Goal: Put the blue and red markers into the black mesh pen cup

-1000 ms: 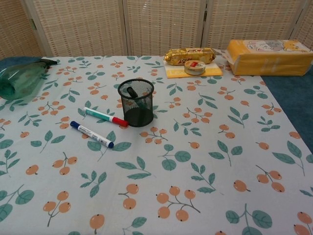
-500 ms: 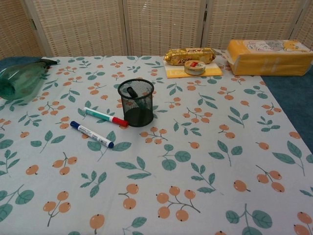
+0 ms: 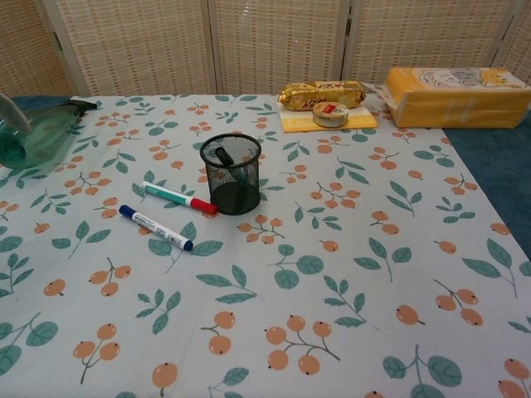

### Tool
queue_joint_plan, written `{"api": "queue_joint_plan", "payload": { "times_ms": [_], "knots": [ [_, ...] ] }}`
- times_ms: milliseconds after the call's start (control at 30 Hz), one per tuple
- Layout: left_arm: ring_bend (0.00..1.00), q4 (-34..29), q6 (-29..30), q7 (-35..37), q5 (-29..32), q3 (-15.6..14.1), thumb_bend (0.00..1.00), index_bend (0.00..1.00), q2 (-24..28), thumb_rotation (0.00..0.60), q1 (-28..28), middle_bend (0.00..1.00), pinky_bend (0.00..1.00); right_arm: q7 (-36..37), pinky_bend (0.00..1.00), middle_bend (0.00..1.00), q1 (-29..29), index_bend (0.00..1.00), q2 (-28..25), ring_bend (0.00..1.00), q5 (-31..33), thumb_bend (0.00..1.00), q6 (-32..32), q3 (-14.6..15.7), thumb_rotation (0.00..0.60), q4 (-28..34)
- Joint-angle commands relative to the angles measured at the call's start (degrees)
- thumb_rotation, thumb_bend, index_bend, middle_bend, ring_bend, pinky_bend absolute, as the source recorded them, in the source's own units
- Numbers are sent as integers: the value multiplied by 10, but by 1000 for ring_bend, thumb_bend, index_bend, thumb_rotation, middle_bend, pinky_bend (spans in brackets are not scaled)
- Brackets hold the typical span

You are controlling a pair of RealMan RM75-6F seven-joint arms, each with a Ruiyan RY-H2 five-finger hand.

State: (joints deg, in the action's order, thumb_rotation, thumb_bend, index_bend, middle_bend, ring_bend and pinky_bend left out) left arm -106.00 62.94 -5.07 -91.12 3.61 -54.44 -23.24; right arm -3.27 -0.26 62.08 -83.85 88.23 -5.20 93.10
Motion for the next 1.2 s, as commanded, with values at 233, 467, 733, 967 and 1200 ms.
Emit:
{"api": "queue_joint_plan", "payload": {
  "times_ms": [233,467,733,967,1200],
  "knots": [
    [998,18,-191,32,91,31,153,320,-54,600,-134,1000,1000,5,0,63,4,64,-2,32,-2,194,-6,1,600,-4],
    [1000,62,-239,33,135,49,154,369,-104,600,-188,1000,1000,10,0,63,7,64,-3,32,4,193,-12,0,600,-7],
    [1000,112,-250,63,143,49,280,407,-140,600,-212,1000,1000,15,0,63,6,64,-6,32,4,193,-11,2,600,-6],
    [1000,155,-255,90,136,39,348,414,-170,600,-223,1000,1000,18,0,63,5,64,-7,32,2,193,-9,3,600,-6],
    [1000,212,-247,134,108,30,348,433,-211,600,-231,1000,1000,24,0,63,4,64,-9,32,0,194,-4,3,600,-8]
  ]
}}
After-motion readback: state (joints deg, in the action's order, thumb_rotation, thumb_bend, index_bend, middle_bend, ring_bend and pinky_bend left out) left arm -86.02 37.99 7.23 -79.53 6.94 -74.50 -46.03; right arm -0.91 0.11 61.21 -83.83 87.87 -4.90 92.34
